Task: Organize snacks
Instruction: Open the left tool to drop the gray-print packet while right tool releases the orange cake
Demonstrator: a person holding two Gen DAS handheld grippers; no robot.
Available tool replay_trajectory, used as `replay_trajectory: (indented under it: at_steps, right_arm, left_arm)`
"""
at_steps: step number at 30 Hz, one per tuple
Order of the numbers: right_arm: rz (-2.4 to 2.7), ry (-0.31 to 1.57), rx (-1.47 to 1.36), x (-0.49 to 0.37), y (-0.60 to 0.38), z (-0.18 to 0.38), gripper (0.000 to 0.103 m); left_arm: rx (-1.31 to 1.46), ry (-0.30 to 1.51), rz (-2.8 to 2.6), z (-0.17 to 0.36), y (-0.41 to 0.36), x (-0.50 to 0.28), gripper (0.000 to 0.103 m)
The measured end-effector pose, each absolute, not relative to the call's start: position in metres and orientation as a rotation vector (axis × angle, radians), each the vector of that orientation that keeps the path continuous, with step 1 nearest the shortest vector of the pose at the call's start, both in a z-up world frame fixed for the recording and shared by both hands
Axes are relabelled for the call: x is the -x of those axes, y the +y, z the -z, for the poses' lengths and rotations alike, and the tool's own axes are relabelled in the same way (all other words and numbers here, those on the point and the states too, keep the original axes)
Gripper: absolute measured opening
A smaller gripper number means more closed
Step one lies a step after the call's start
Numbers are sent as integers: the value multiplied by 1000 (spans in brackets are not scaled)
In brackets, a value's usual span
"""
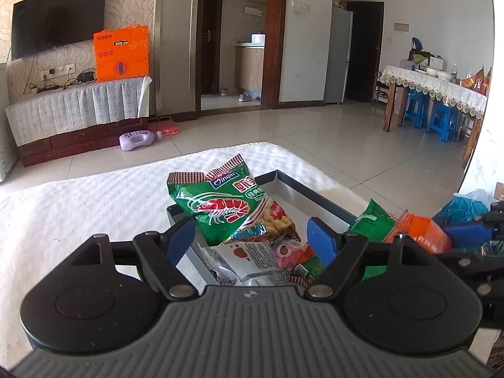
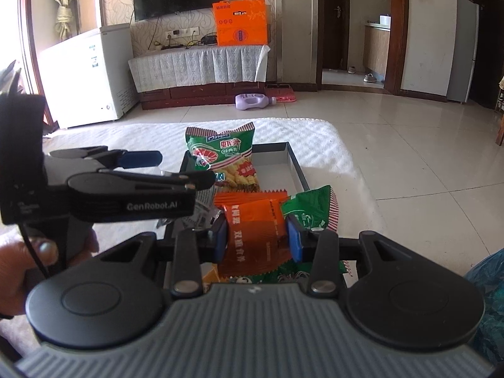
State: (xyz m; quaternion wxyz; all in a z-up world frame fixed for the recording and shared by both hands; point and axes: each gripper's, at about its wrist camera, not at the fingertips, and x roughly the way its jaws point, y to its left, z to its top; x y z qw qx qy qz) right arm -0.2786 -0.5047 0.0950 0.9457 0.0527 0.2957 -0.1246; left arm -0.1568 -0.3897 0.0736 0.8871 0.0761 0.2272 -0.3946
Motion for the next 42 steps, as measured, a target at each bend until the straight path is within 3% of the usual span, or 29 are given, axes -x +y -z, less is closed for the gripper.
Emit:
replay_trajectory:
  at_steps: [8,13,36,42]
  right_arm:
    - [236,633,-80,271,-501,-86,42]
    - [241,652,-56,260,-500,-74,42]
    - [266,630,-78,267,-494,-76,47]
    - [276,597,-104,275,-491,-82,54]
  left_arm:
    - [-138,474,815,-74,-390,157,89]
    - [-132,449,816,-78,-389,161,103]
    - [-195,431,618,-87,-383,166,103]
    - [-241,351,531,-95,-376,184,103]
